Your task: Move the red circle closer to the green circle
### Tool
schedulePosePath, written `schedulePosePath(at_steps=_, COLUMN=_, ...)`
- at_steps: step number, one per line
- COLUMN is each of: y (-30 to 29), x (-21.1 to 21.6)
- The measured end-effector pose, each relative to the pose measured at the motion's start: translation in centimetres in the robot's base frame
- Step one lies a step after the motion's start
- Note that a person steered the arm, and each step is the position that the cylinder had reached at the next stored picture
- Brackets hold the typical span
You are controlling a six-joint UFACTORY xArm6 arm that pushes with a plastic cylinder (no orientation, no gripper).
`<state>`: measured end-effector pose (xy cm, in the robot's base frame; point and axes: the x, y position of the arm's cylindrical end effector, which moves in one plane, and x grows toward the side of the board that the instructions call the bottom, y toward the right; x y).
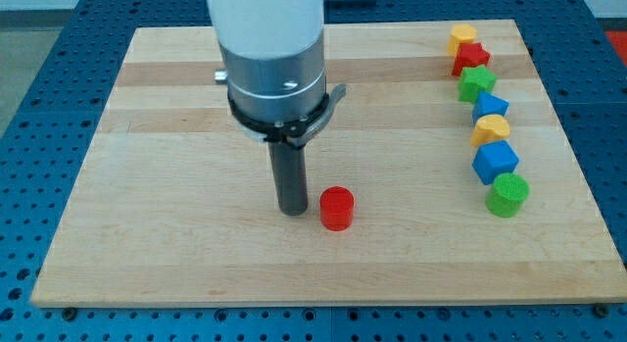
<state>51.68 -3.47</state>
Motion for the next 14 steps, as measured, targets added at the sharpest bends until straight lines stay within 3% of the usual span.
schedulePosePath(at_steps=3, y=5.6, x=4.2)
schedulePosePath(at_steps=8, y=10.1, x=2.1)
schedulePosePath(at_steps=10, y=9.2, x=-0.1)
schedulePosePath(at_steps=14, y=14.7, x=2.0)
